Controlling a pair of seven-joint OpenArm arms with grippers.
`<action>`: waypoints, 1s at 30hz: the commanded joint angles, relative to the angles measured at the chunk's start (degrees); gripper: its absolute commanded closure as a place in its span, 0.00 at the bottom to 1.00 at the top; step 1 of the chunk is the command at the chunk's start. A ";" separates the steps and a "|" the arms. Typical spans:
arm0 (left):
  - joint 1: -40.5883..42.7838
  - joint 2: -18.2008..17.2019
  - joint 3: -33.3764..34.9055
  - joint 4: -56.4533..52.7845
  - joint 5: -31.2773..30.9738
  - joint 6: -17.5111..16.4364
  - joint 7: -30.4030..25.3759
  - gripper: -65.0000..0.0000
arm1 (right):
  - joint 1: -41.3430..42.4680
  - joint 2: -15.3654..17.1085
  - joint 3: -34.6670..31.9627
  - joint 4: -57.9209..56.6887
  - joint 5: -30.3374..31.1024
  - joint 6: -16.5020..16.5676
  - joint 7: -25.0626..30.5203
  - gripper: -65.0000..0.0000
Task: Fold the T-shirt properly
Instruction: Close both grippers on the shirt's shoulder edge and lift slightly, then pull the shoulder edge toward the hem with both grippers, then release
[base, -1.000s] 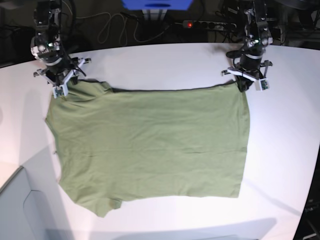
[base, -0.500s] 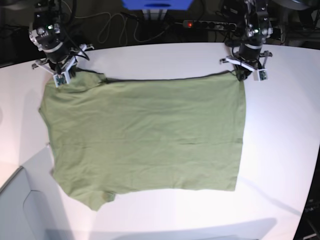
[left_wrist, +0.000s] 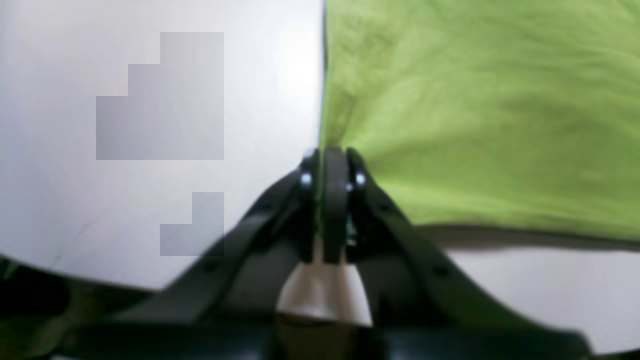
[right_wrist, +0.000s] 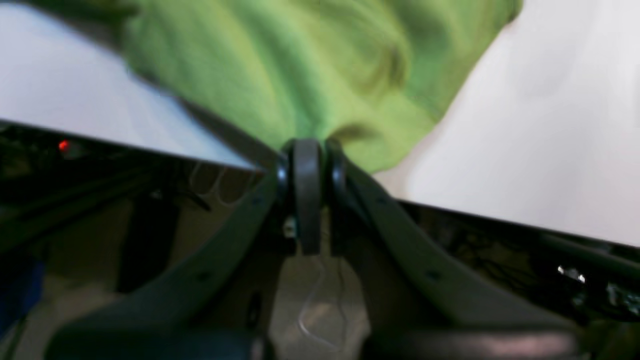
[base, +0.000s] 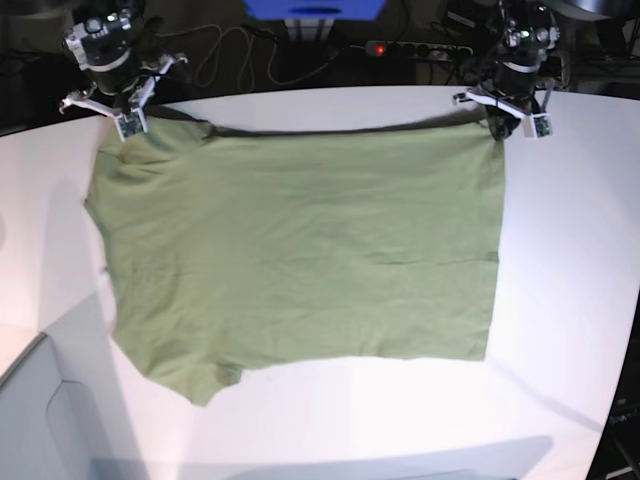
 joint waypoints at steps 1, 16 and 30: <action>0.35 -0.54 -0.35 1.00 -0.12 0.10 -1.40 1.00 | -1.19 0.27 0.22 1.19 -0.71 0.16 1.87 1.00; 0.00 -0.72 -1.58 0.39 -0.03 0.10 -1.40 1.00 | 0.04 -2.80 3.47 1.46 -1.33 4.91 3.19 1.00; -6.86 -0.63 -2.19 0.12 0.06 0.10 -1.31 1.00 | 11.03 -3.07 2.51 0.05 -1.06 5.08 2.92 1.00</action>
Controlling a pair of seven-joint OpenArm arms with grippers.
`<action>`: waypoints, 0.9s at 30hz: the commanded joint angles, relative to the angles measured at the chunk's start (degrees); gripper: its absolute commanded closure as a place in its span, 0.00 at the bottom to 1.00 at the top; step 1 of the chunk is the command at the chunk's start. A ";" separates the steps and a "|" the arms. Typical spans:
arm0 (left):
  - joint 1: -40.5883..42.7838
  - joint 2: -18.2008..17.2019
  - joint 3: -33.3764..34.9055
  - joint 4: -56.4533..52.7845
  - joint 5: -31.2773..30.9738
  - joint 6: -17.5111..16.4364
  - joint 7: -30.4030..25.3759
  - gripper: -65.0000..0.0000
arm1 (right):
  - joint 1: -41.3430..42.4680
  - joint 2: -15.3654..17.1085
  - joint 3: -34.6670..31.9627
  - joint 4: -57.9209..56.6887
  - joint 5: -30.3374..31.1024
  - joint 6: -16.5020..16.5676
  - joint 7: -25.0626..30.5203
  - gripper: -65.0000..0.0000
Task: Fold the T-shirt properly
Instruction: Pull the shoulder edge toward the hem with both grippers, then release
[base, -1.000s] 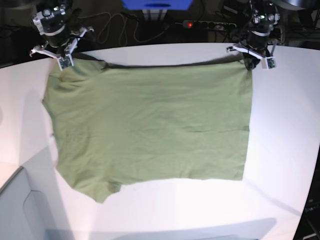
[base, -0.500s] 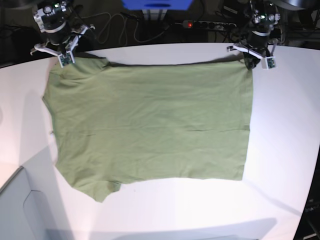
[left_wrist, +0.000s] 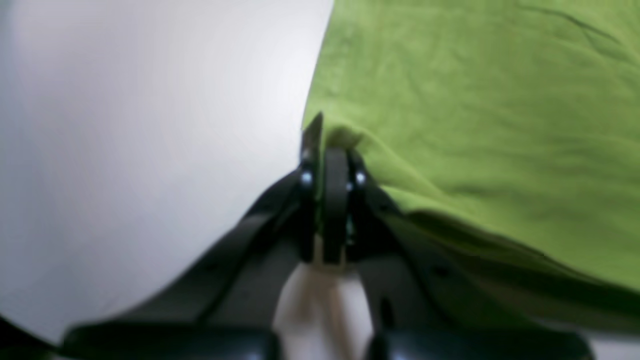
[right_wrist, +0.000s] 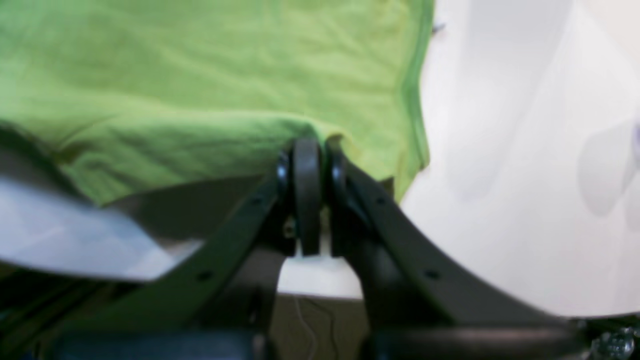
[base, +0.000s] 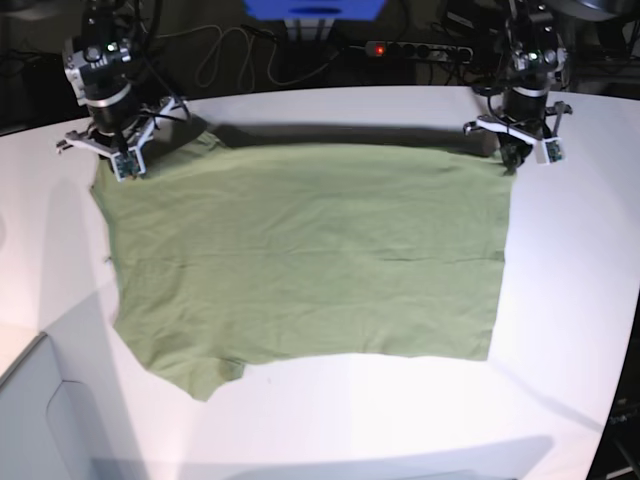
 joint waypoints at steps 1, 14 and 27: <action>-0.72 -0.39 -0.27 0.89 -0.18 0.10 -1.36 1.00 | 1.31 0.28 -0.40 0.27 0.14 1.13 1.05 1.00; -9.95 -0.48 0.08 -6.50 -0.18 0.10 -1.36 1.00 | 16.61 -0.08 -0.67 -13.10 -0.04 5.97 1.05 1.00; -14.96 -0.48 0.17 -7.55 -0.18 0.10 -1.36 1.00 | 25.49 -0.08 -0.67 -21.18 -0.04 8.96 1.05 1.00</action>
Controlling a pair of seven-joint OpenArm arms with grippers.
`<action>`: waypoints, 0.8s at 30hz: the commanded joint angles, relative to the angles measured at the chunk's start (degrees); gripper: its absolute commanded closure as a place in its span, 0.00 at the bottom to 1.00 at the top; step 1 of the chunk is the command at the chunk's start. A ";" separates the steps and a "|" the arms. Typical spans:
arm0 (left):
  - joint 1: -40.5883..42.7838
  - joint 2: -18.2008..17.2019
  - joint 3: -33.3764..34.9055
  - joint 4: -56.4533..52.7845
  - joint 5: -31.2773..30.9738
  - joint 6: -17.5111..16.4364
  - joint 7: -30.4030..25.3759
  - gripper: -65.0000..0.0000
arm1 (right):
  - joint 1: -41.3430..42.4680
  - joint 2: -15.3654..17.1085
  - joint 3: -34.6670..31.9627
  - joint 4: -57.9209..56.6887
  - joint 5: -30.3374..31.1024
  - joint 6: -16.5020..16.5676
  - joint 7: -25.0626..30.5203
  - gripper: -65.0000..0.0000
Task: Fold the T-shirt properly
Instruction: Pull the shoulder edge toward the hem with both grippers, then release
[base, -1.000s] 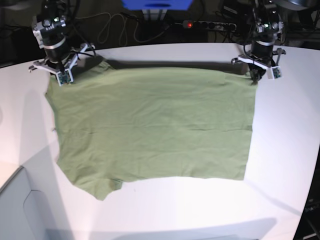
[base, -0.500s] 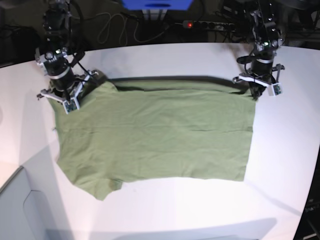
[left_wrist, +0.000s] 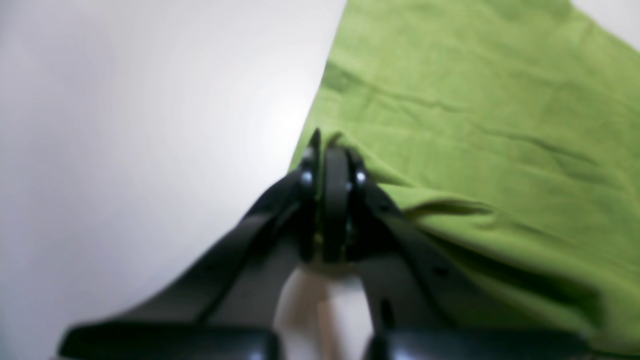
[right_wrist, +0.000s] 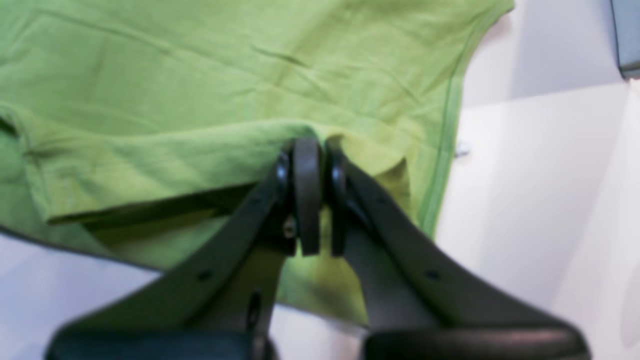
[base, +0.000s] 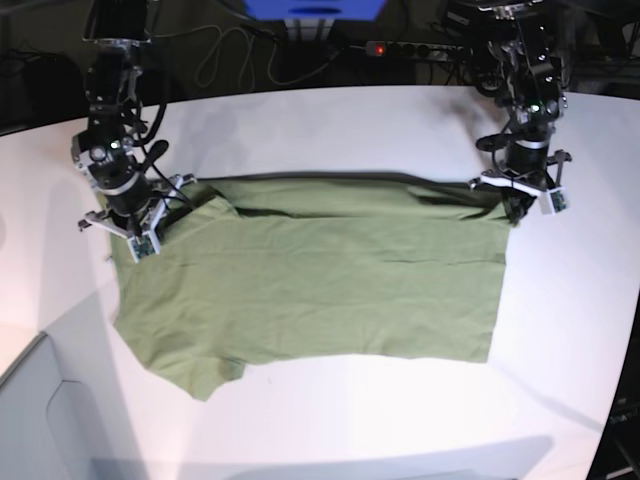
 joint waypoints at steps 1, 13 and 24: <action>-1.06 -0.61 -0.24 -0.21 -0.11 0.08 -1.27 1.00 | 1.47 0.51 0.21 0.32 0.42 0.80 1.44 1.00; -4.23 -0.61 -0.24 -5.05 -0.11 0.08 -1.27 1.00 | 3.40 0.51 0.21 -1.53 0.42 0.89 1.70 1.00; -4.23 -0.61 -0.24 -5.05 -0.11 0.08 -1.27 0.97 | 3.84 0.51 -2.69 -1.61 0.42 0.89 1.44 0.80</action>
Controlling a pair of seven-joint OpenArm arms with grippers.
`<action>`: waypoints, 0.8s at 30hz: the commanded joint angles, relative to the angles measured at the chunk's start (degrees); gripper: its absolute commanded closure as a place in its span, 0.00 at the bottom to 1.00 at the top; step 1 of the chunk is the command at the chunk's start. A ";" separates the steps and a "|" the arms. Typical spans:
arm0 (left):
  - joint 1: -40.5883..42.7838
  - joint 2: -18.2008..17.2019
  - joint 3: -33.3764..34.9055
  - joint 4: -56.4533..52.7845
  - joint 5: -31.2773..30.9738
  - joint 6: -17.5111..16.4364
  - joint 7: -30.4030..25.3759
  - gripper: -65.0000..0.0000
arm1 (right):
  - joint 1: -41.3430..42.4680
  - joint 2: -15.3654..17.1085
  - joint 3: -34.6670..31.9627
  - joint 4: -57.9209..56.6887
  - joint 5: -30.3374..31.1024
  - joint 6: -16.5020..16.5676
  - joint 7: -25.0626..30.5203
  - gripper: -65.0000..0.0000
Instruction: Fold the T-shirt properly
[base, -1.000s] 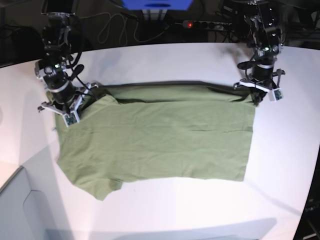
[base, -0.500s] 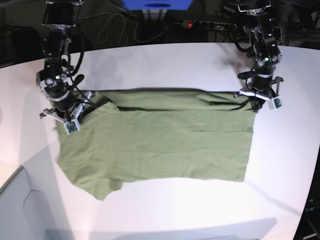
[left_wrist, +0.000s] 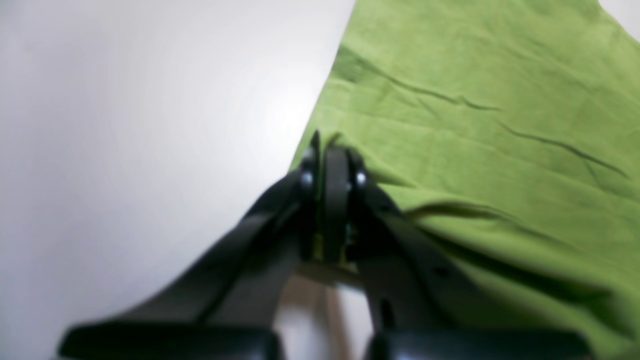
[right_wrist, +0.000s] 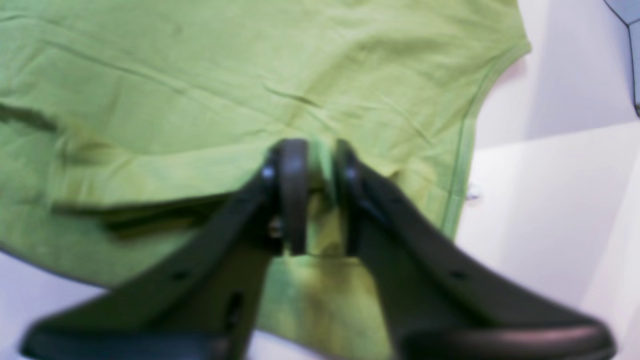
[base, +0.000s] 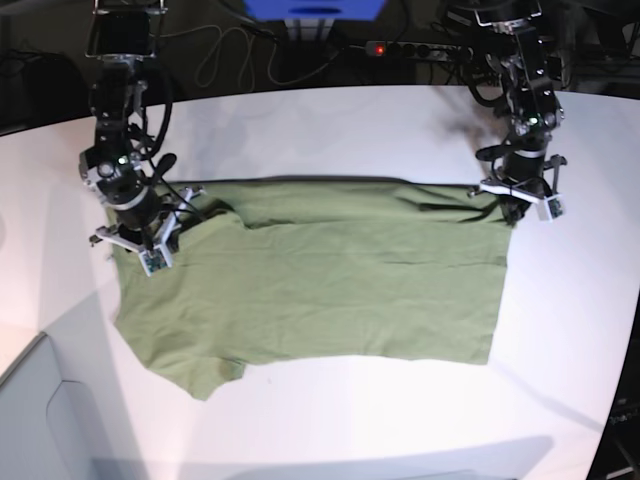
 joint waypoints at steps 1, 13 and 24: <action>-0.34 -0.65 -0.24 0.96 -0.18 0.25 -1.36 0.91 | 0.63 0.51 0.11 0.83 0.42 0.72 1.26 0.74; 4.50 -1.36 -4.02 5.01 -0.71 0.16 -1.36 0.50 | -2.97 2.45 3.71 4.44 0.51 0.72 1.26 0.50; 3.62 -1.09 -3.94 1.31 -0.88 0.08 -1.53 0.50 | -8.16 2.36 6.35 8.92 0.51 0.72 1.44 0.49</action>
